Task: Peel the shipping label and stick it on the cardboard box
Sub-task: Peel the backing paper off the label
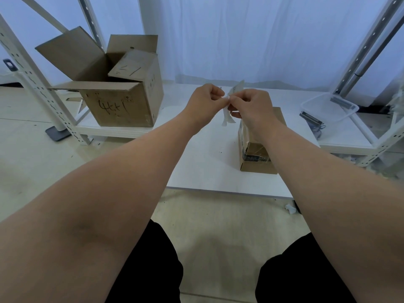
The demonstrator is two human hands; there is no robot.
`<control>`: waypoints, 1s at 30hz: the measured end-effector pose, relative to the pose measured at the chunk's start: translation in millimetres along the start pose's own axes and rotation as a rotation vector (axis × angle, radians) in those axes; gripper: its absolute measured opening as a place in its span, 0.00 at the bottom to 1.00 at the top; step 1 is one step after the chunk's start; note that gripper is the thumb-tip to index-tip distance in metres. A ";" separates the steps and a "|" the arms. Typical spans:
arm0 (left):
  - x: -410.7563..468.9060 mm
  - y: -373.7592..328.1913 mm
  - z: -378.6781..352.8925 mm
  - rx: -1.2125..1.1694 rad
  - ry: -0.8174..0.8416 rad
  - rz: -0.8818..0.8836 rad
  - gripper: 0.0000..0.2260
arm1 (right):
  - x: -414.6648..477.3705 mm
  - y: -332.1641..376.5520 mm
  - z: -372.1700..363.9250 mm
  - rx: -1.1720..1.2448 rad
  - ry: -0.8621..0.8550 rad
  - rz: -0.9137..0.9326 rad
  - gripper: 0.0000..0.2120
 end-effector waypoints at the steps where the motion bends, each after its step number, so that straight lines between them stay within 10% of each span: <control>1: -0.6 -0.2 0.2 0.005 0.007 0.002 0.03 | -0.3 0.2 0.2 -0.008 0.001 -0.001 0.07; 30: 1.9 0.9 6.9 -0.045 -0.076 0.004 0.03 | -2.1 1.7 -0.8 0.006 -0.034 -0.038 0.02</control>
Point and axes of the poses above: each hand's wrist, its own x-axis towards the middle knuckle, its own z-axis out of the back of the hand, y = z × x, the point moved 4 cm from there along x, towards the middle knuckle, and after that the axes turned 13 degrees about y, right-handed, at the moved point
